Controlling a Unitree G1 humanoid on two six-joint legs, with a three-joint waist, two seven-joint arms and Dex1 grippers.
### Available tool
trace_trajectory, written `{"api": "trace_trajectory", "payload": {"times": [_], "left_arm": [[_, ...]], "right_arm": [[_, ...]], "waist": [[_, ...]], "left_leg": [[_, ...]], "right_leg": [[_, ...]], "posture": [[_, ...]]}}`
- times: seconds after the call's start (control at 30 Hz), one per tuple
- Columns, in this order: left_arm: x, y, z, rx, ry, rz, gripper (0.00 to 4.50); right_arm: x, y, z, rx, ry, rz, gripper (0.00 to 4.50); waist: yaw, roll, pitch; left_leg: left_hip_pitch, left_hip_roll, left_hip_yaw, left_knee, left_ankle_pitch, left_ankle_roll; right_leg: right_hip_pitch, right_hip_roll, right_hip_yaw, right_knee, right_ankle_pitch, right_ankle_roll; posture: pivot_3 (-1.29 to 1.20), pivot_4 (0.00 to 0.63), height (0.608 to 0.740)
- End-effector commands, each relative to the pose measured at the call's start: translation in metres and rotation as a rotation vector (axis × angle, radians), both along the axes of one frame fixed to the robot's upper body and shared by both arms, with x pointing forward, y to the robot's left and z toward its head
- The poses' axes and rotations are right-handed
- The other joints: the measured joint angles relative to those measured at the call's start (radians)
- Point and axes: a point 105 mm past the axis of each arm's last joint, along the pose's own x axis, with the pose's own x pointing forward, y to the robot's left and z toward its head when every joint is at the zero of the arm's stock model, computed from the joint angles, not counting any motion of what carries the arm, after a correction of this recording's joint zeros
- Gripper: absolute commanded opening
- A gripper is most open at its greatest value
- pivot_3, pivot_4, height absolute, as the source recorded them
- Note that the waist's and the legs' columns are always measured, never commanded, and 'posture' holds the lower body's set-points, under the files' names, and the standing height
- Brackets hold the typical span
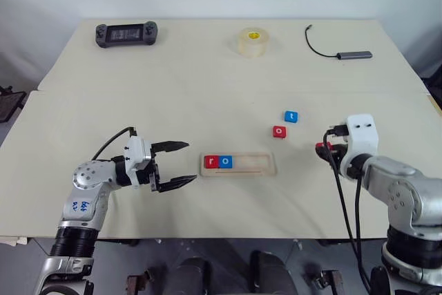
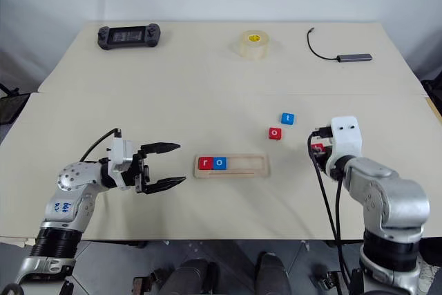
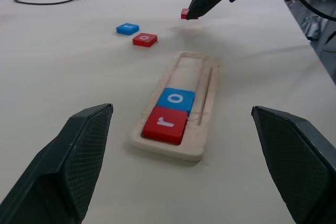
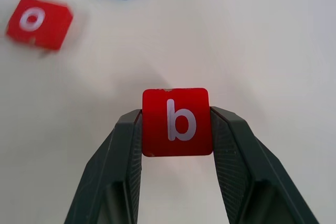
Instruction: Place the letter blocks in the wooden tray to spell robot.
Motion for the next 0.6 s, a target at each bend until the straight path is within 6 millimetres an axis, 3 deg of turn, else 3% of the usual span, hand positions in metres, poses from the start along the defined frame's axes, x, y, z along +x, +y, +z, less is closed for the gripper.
{"api": "trace_trajectory", "payload": {"times": [0.03, 0.2, 0.37, 0.47, 0.5, 0.6], "left_arm": [[0.001, -0.006, 0.004, -0.001, -0.028, -0.031, 4.50], [0.003, -0.008, 0.006, -0.004, -0.032, -0.038, 4.50], [0.002, -0.007, 0.007, -0.005, -0.037, -0.030, 4.50], [0.001, -0.005, 0.007, -0.003, -0.038, -0.021, 4.50], [0.001, -0.004, 0.007, -0.002, -0.039, -0.019, 4.50], [-0.001, -0.003, 0.008, 0.000, -0.042, -0.014, 4.50]], "right_arm": [[-0.019, 0.012, -0.002, -0.004, 0.002, 0.017, 1.59], [-0.027, 0.022, -0.010, 0.022, 0.024, 0.009, 1.59], [-0.024, 0.018, -0.009, 0.026, 0.017, 0.021, 3.18], [-0.023, 0.018, 0.001, 0.012, 0.011, 0.148, 4.23], [-0.023, 0.018, 0.004, -0.003, 0.011, 0.196, 4.45], [-0.023, 0.010, 0.016, -0.121, -0.023, 0.409, 4.45]], "waist": [[0.000, 0.000, 0.000], [-0.002, 0.000, 0.000], [-0.001, 0.000, 0.000], [0.001, 0.000, 0.000], [0.001, 0.000, 0.000], [0.001, 0.000, 0.000]], "left_leg": [[0.000, 0.000, 0.000, 0.000, 0.000, 0.000], [0.001, -0.001, 0.001, 0.000, 0.000, 0.000], [0.001, -0.001, 0.001, 0.000, 0.000, 0.000], [0.001, -0.002, 0.001, 0.000, 0.000, 0.001], [0.001, -0.002, 0.000, 0.000, 0.000, 0.001], [0.000, -0.002, 0.001, -0.001, 0.000, 0.002]], "right_leg": [[0.000, 0.000, 0.000, 0.000, 0.000, 0.000], [0.000, 0.000, 0.002, 0.000, 0.000, 0.000], [0.000, 0.000, 0.002, 0.001, 0.000, 0.000], [0.000, -0.001, 0.002, 0.001, 0.000, 0.000], [0.000, -0.001, 0.002, 0.000, 0.000, 0.000], [0.000, -0.001, 0.002, -0.001, 0.000, 0.000]], "posture": [[0.00, 0.150, 0.740], [0.00, 0.150, 0.740], [0.00, 0.150, 0.740], [0.00, 0.150, 0.740], [0.00, 0.150, 0.740], [0.00, 0.150, 0.740]]}}
